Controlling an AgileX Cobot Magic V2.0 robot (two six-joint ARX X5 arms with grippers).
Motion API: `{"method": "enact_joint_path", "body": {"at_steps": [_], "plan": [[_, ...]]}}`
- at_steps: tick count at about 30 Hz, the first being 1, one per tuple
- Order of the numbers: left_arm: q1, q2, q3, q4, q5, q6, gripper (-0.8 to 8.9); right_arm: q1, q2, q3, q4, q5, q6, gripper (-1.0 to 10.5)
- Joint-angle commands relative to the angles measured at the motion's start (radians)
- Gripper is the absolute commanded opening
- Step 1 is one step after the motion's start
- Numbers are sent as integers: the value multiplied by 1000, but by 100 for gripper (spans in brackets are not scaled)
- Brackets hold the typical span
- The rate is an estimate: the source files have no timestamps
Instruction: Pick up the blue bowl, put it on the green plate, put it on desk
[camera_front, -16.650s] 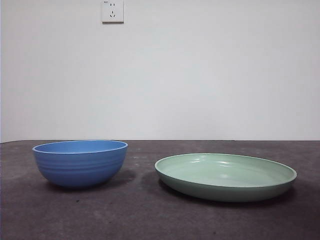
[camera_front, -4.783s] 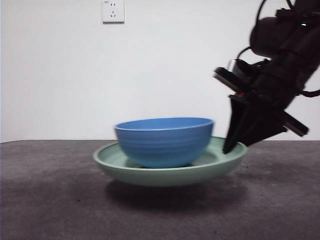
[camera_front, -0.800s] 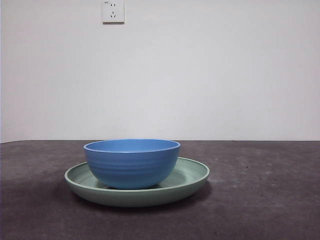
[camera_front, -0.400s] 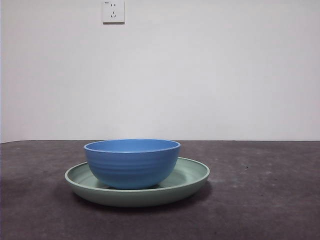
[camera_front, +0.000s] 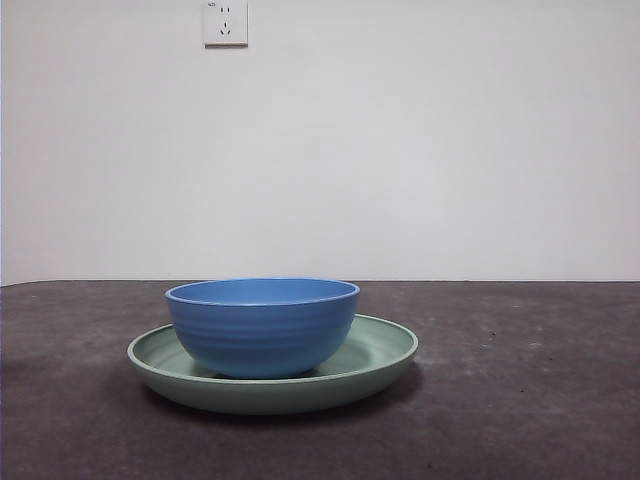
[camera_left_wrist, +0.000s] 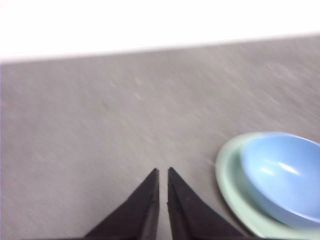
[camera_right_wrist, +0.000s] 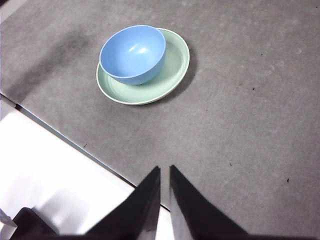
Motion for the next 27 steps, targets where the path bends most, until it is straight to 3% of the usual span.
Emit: {"method": "enact_joint_path", "body": {"at_steps": [1,4,8,22,27], "plan": [[1,-71,-124,133,-77,-47,26,7,-2,15,11,0,-5,25],[3,-158,-214,158,-221,-121,27,7,-2,15,11,0,-5,25],[5,-249,-268,135,-292,-118,27,7,-2,15,11,0,-5,25],[26,-279,-302,56,-277,-130,27,7,-2,15,11,0,-5,25],[42,-279,-302,50,-146,-98,27,7,-2,16,11,0,-5,25]]}}
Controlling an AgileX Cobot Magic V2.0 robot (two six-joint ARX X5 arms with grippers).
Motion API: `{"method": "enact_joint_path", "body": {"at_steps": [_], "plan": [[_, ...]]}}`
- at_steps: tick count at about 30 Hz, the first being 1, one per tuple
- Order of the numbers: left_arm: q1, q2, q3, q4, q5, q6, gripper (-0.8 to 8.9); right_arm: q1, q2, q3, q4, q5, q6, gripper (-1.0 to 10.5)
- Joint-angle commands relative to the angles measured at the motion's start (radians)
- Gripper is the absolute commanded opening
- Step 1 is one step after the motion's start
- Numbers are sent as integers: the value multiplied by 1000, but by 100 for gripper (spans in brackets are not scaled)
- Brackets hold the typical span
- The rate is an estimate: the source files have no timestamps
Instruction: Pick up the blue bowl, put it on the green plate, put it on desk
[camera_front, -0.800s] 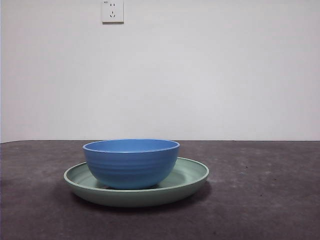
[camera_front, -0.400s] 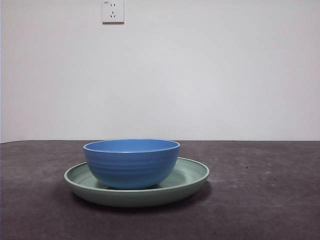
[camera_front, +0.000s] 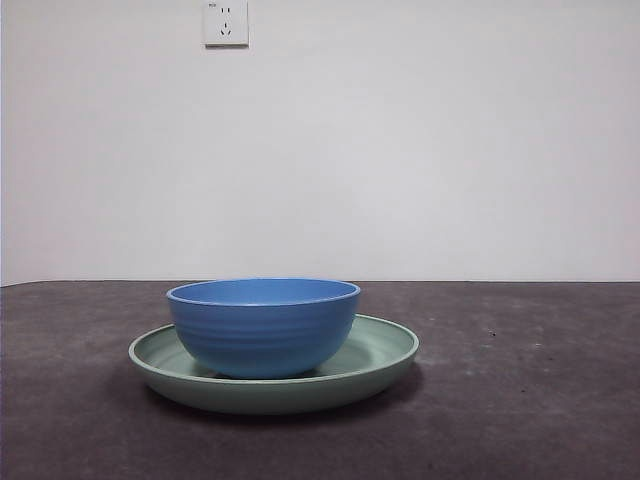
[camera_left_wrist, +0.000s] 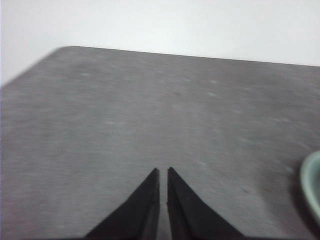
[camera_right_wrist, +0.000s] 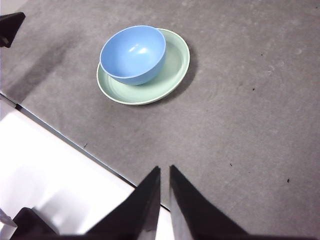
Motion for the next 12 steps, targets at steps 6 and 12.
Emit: {"method": "enact_joint_path", "body": {"at_steps": [6,12], "plan": [[6,-2,-21,-6,56,21,27,7,0,16,11,0,-5,25],[6,-2,-21,-6,56,21,27,7,0,16,11,0,-5,25]]}}
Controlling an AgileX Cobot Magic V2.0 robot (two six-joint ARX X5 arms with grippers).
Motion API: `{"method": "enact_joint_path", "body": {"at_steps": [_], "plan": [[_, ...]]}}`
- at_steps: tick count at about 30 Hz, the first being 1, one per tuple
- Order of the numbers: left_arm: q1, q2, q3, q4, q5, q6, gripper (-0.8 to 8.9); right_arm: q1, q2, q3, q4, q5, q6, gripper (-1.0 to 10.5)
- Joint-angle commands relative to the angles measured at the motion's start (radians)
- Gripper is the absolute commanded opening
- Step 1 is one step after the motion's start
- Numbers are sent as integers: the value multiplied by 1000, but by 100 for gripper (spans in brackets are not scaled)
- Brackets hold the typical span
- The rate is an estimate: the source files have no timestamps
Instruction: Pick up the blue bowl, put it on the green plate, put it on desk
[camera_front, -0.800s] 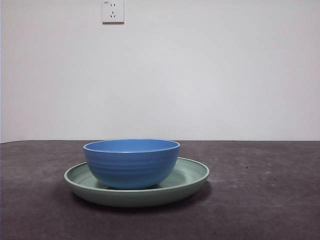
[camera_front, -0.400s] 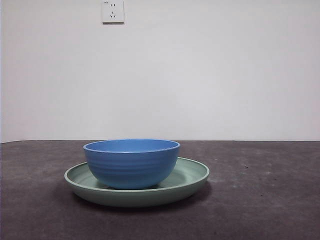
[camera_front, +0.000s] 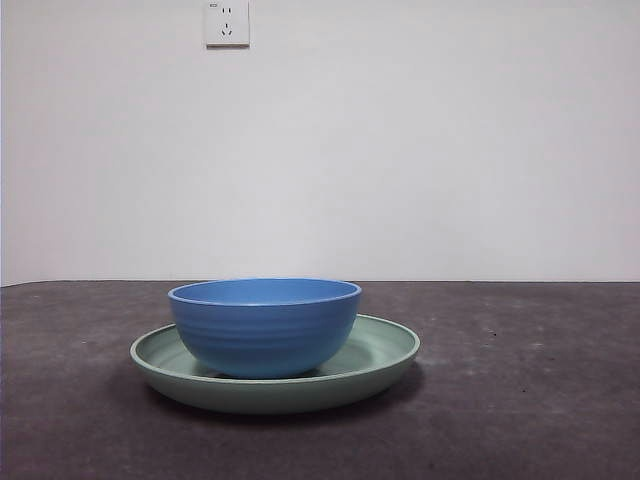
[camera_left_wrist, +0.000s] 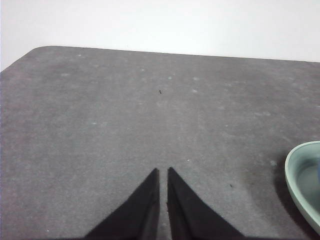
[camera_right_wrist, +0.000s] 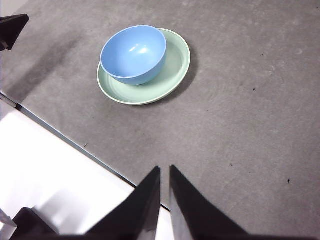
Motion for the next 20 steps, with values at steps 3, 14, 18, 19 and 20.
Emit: {"method": "enact_joint_path", "body": {"at_steps": [3,14,18,19,20], "plan": [[2,-2,-21,-6,6,4,27,7,0,16,11,0,-5,25],[2,-2,-21,-6,6,4,27,7,0,16,11,0,-5,25],[2,-2,-21,-6,6,4,27,7,0,16,11,0,-5,25],[2,-2,-21,-6,6,4,27,2,-1,16,9,0,-5,25],[2,-2,-21,-6,6,4,27,-10,-2,16,9,0,-5,25]]}}
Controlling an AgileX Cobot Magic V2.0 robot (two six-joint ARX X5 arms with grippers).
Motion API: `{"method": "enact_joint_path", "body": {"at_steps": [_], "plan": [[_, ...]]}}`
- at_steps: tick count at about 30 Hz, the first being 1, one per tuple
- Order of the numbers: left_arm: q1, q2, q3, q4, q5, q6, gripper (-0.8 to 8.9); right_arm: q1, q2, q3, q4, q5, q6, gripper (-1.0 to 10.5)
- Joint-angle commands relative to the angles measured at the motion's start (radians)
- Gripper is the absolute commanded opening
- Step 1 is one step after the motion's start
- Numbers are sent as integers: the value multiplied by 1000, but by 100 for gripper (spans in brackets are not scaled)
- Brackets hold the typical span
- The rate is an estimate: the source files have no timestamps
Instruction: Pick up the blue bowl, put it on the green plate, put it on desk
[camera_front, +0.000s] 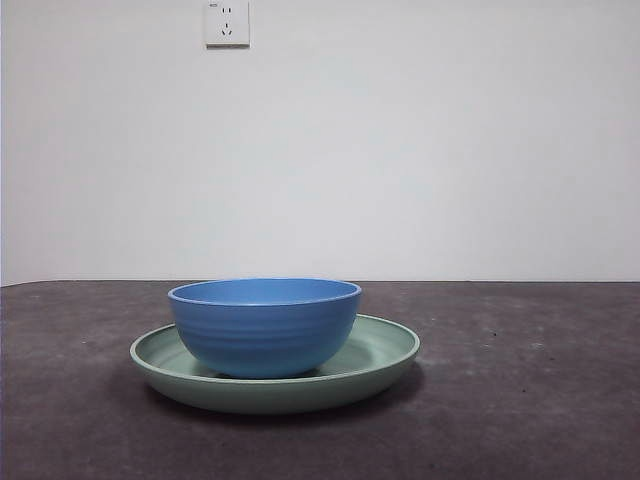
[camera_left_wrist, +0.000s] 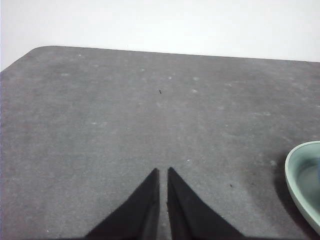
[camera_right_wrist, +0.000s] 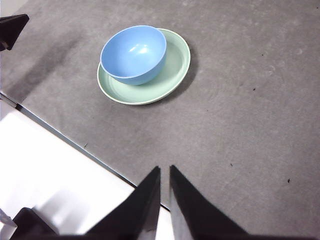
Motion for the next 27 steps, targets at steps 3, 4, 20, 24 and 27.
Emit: {"method": "enact_joint_path", "body": {"at_steps": [3,4,20,24,27], "plan": [[2,-2,-21,-6,6,4,27,-68,-2,10,27,9,-57,25],[2,-2,-21,-6,6,4,27,-89,-2,1,51,12,-85,25],[2,-1,-21,-6,6,4,27,-425,-291,-841,1212,140,-141,25],[2,-2,-21,-6,6,4,27,-482,-344,-945,1220,139,-137,25],[2,-2,-21,-6,6,4,27,-501,-361,-993,1219,140,-137,25]]}}
